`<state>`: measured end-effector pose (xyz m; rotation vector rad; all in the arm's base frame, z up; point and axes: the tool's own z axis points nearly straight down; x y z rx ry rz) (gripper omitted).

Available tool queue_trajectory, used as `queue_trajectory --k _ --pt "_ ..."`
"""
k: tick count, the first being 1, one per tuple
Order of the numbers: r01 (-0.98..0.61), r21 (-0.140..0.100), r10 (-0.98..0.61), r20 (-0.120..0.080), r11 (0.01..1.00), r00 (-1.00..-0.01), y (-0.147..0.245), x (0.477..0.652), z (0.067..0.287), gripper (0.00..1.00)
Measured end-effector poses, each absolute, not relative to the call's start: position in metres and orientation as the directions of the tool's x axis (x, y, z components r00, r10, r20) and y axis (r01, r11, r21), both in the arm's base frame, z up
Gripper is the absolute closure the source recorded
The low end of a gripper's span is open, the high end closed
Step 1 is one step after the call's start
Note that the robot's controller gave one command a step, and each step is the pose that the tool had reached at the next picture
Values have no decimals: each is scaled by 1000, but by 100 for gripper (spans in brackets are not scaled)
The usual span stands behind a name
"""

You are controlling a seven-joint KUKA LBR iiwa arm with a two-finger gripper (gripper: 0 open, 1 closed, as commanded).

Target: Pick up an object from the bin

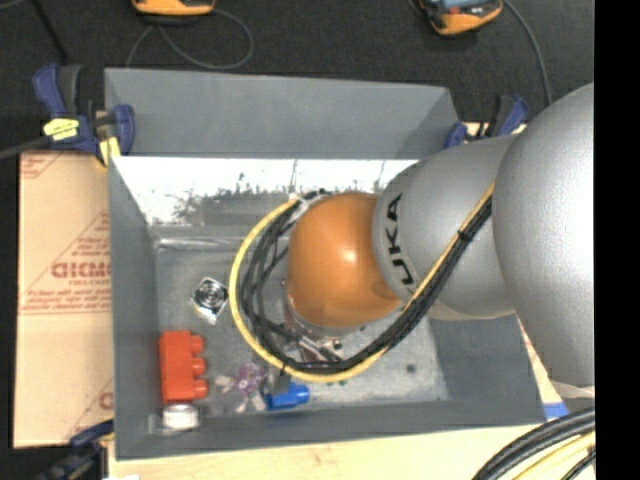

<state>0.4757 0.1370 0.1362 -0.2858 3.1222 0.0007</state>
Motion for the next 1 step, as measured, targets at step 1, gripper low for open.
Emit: queue_trajectory --k 1 --pt "-179 0 -179 -5 984 -984 137 477 148 100"
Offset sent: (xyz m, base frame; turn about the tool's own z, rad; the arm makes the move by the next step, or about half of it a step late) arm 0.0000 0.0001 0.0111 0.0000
